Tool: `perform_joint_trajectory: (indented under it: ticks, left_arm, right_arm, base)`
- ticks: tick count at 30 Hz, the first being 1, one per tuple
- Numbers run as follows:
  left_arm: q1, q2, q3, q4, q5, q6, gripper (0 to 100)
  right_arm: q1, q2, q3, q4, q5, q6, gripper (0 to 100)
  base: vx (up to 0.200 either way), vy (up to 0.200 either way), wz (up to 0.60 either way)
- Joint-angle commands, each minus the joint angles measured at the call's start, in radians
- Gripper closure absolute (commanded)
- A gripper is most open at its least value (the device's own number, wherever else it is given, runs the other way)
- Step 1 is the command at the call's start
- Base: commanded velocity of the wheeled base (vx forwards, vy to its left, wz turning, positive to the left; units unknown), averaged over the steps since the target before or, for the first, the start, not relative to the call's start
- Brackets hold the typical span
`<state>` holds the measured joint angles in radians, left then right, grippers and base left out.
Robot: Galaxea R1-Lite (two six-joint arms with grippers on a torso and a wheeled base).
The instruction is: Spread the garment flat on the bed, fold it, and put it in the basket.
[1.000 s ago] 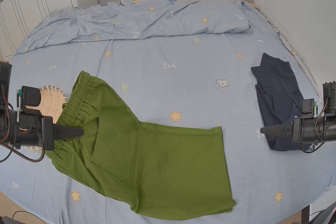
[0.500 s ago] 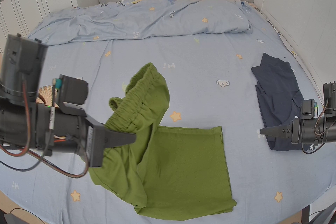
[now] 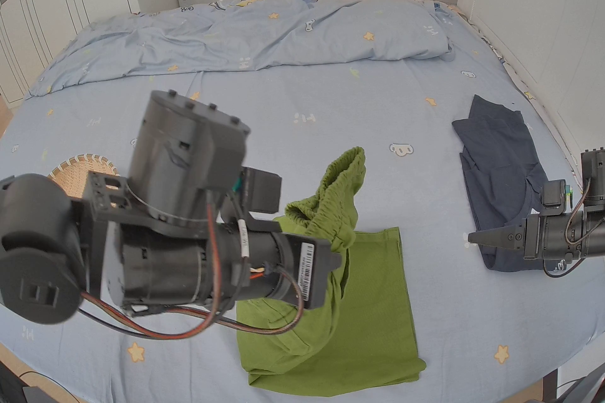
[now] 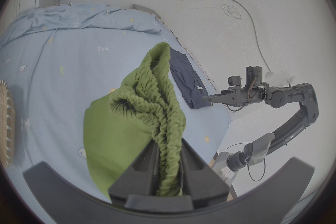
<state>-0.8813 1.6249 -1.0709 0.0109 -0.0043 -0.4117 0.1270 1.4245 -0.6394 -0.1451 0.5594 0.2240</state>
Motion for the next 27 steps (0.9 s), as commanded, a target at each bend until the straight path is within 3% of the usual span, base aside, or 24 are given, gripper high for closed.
perform_joint_trajectory:
  ticks: [1,7,8,15,20,23,24,25,26,27]
  left_arm:
    - [-0.048,0.09,0.0,-0.025,0.032,-0.033,100]
    - [-0.088,0.151,0.002,-0.104,0.058,-0.099,100]
    - [-0.091,0.155,0.002,-0.111,0.058,-0.104,0]
    - [-0.143,0.178,0.014,-0.282,0.044,-0.236,0]
    - [-0.134,0.184,0.022,-0.335,0.04,-0.266,0]
    - [-0.096,0.171,0.025,-0.328,0.023,-0.294,0]
    - [-0.038,0.155,0.045,-0.324,-0.013,-0.318,0]
    - [-0.031,0.151,0.048,-0.324,-0.017,-0.32,0]
    - [0.038,0.107,0.095,-0.322,-0.083,-0.326,0]
    - [0.044,0.102,0.1,-0.322,-0.091,-0.326,0]
  right_arm:
    - [-0.001,0.004,0.001,-0.001,0.001,0.0,0]
    - [-0.003,0.004,0.001,-0.001,0.001,0.0,0]
    - [-0.003,0.004,0.001,-0.001,0.001,0.0,0]
    - [-0.004,0.004,0.001,-0.001,0.001,0.0,0]
    - [0.0,0.004,0.003,-0.001,0.001,-0.002,0]
    - [0.01,0.005,0.004,0.001,0.004,-0.002,0]
    - [0.043,0.002,0.006,0.002,0.008,0.005,0]
    - [0.046,0.002,0.006,0.004,0.008,0.005,0]
    - [0.095,0.005,0.009,0.009,0.005,0.006,0]
    - [0.098,0.007,0.009,0.009,0.005,0.008,0]
  base:
    - [0.0,0.0,0.0]
    - [0.0,0.0,0.0]
    - [0.0,0.0,0.0]
    - [0.0,0.0,0.0]
    - [0.0,0.0,0.0]
    - [0.0,0.0,0.0]
    - [0.0,0.0,0.0]
    - [0.0,0.0,0.0]
    - [0.0,0.0,0.0]
    - [0.0,0.0,0.0]
